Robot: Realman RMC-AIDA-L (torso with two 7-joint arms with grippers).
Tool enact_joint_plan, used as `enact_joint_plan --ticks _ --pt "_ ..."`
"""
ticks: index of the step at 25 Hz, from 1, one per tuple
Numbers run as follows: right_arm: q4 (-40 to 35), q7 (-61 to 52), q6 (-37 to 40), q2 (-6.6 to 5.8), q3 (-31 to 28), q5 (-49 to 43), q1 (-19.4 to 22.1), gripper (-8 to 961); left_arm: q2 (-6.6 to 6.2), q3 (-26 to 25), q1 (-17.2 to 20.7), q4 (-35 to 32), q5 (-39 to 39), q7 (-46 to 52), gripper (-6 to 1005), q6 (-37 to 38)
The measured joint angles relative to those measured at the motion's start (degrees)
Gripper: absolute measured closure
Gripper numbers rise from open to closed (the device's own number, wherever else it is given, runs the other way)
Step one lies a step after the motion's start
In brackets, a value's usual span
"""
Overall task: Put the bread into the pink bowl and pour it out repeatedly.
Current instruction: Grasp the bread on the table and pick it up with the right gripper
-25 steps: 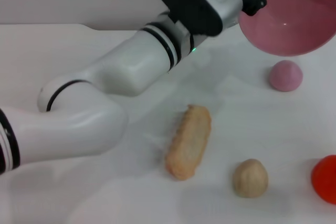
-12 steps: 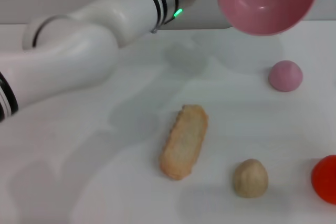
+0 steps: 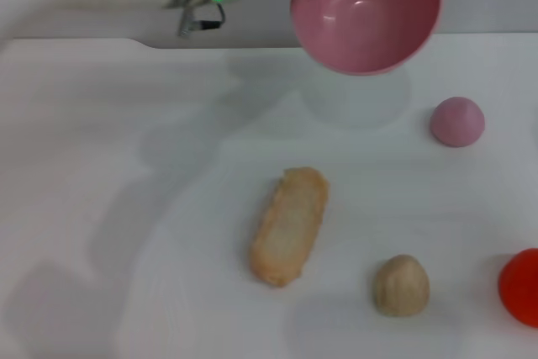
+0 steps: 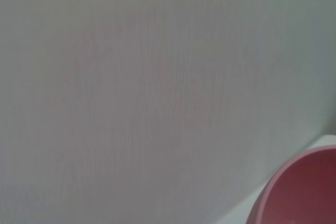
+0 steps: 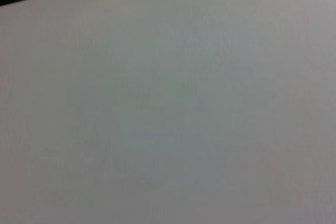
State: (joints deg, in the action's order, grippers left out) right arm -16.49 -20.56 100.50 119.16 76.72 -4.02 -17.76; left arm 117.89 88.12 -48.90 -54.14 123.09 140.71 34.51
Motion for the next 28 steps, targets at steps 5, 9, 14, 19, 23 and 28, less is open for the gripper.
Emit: enact_joint_plan --ticks 5,9,14,19,23,28 --pt "0.1 -1.3 -5.6 -0.19 0.0 -0.1 -1.0 345 -1.61 -20.3 -3.1 3.1 -0.8 -9.9 952 20.4" --pt "-0.4 -6.4 -12.5 -0.95 0.0 -1.1 -2.0 346 -5.87 -24.8 -4.1 3.7 1.9 -9.1 952 32.8" --pt "-3.5 -13.7 -23.4 -2.29 -0.6 -7.1 -3.1 346 -7.87 -28.7 -3.9 3.0 7.6 -7.0 952 41.3" --pt "-9.2 -26.5 -37.8 -4.68 -0.6 -20.2 -5.2 346 -7.85 -30.5 -3.7 2.9 12.1 -6.0 952 45.1" --pt "-15.3 -42.7 -46.4 -6.56 -1.0 -37.5 -7.4 346 -7.58 -30.5 -3.2 2.8 13.4 -5.7 952 45.2" --pt "-20.8 -67.3 -49.3 -8.13 -4.4 -66.3 -10.6 346 -7.44 -30.2 -2.9 2.8 13.7 -5.6 952 45.3"
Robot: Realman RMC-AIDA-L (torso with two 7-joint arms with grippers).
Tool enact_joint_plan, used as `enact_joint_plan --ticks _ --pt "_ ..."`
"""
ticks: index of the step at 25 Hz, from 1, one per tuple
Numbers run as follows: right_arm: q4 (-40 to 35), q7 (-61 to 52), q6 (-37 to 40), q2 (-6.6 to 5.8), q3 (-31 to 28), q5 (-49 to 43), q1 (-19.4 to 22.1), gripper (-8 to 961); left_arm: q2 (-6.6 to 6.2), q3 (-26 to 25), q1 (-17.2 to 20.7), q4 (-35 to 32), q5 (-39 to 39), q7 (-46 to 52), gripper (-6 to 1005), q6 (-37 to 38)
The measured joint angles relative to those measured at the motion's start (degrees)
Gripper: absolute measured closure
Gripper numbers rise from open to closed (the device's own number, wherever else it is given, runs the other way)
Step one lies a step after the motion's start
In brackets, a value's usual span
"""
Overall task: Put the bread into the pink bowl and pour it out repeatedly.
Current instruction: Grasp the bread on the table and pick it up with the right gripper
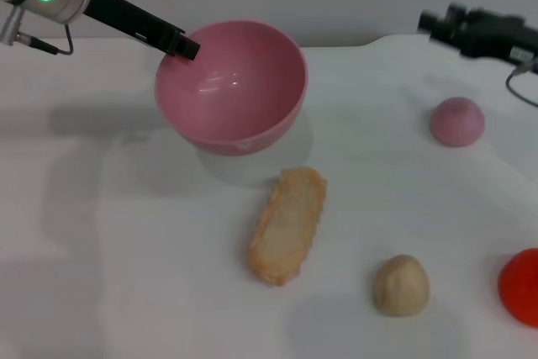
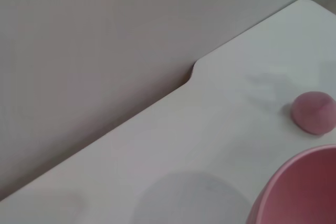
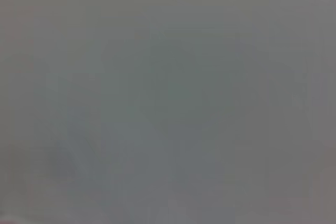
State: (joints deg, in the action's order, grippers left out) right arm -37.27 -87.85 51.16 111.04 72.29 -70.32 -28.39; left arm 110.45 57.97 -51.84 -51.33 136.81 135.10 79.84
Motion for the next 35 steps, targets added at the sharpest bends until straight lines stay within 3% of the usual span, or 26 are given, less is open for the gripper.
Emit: enact_joint_plan --ticks 5,9,13,15,21,28,31,35 --pt "-1.7 -17.8 5.3 -1.42 -3.0 -24.4 -3.9 345 -0.35 -0.2 0.7 0.0 0.0 -0.2 952 0.1" --pt "-2.6 -25.7 11.9 -2.2 -3.8 -36.5 -7.2 345 -0.53 -0.3 1.4 0.0 0.0 -0.6 952 0.1" --pt "-5.3 -31.3 16.8 -1.81 -3.3 -48.5 -11.7 345 -0.57 -0.3 1.8 0.0 0.0 -1.2 952 -0.1" --pt "-5.6 -31.7 17.9 -1.63 -3.3 -50.0 -12.6 345 -0.57 -0.3 2.0 0.0 0.0 -1.2 952 -0.1" --pt "-6.0 -31.9 23.2 0.69 -3.0 -53.6 -17.3 345 -0.26 -0.2 2.3 -0.1 0.0 -1.2 952 0.1" --pt "-6.6 -29.7 23.3 6.28 -2.3 -59.3 -18.8 346 0.12 0.0 2.5 -0.1 0.0 -1.2 952 0.1" --pt "-5.5 -28.5 21.9 7.29 -2.0 -59.7 -19.0 346 0.46 0.1 2.5 -0.1 0.0 -1.3 952 -0.2" --pt "-2.4 -26.8 20.1 7.66 -1.5 -58.5 -19.6 346 0.76 0.1 2.5 -0.1 0.0 -1.4 952 -0.8"
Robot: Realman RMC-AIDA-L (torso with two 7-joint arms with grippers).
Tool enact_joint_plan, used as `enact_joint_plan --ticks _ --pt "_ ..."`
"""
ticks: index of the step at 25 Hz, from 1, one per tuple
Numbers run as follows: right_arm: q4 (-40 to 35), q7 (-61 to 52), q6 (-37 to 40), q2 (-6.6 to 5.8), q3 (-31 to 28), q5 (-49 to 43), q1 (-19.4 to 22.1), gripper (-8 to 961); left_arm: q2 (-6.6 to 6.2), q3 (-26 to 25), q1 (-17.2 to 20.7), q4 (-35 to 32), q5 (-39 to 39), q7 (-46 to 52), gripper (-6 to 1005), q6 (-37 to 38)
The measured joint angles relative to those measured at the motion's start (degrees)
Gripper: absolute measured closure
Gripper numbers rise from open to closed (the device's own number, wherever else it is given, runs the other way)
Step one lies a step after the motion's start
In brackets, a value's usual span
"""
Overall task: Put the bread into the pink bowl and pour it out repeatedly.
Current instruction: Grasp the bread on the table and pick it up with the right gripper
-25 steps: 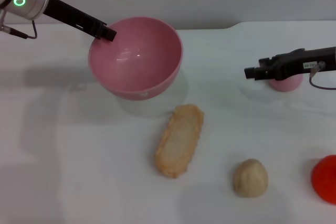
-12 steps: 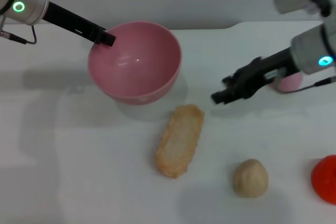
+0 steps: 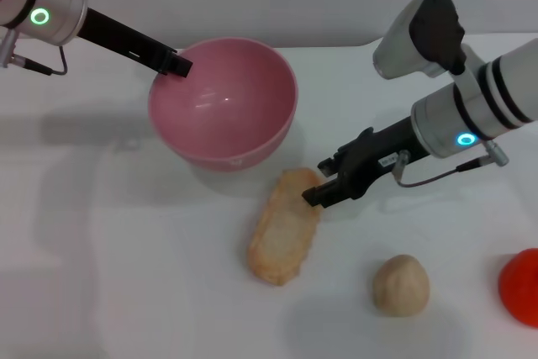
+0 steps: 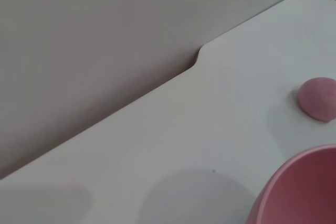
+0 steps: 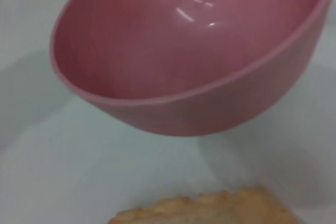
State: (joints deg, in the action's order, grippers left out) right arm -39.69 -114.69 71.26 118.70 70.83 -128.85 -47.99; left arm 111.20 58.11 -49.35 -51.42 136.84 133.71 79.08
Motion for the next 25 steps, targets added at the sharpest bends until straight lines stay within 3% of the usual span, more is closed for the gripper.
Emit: enact_joint_plan --ticks 25 --pt "1.8 1.9 -8.2 0.21 0.7 2.1 0.5 345 0.78 0.0 1.4 0.0 0.0 -0.7 952 -0.9"
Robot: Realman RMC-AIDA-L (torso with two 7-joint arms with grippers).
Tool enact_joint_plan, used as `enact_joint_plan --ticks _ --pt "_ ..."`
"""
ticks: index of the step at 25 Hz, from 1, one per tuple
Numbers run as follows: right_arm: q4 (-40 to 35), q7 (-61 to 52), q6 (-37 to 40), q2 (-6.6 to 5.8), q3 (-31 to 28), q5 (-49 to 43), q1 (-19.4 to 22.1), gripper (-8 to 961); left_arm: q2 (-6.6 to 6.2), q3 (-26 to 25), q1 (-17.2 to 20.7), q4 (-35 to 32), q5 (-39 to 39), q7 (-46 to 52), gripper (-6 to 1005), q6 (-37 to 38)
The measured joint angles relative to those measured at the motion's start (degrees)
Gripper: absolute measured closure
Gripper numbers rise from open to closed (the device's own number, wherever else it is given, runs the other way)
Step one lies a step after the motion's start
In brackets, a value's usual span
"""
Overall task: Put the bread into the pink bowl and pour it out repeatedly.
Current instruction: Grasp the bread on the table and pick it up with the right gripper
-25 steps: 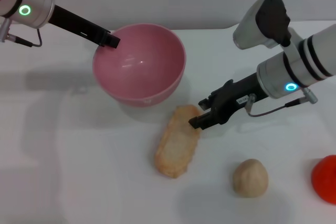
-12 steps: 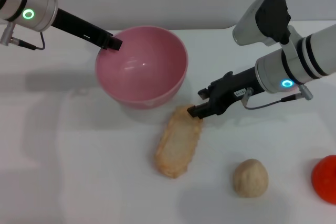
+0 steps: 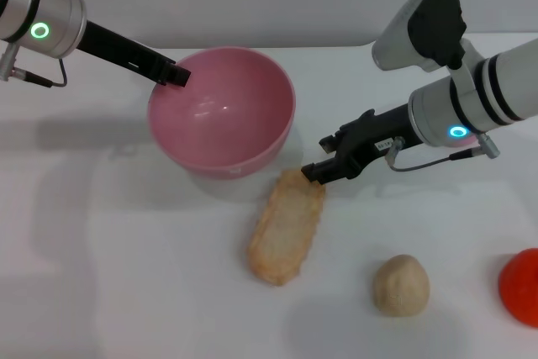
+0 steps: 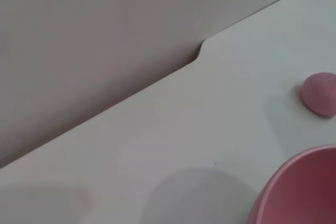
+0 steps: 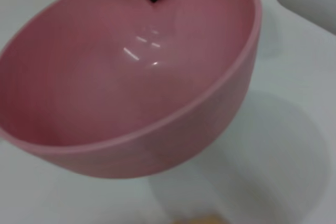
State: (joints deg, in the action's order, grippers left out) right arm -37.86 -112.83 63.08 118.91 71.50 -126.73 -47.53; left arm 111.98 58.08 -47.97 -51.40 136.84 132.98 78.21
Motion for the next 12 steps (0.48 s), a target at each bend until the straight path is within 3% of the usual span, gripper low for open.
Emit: enact_joint_plan --ticks 12 --pt "0.2 -0.3 0.1 0.1 0.9 0.1 0.2 346 0.28 0.1 -0.5 0.0 0.0 0.0 952 -0.2"
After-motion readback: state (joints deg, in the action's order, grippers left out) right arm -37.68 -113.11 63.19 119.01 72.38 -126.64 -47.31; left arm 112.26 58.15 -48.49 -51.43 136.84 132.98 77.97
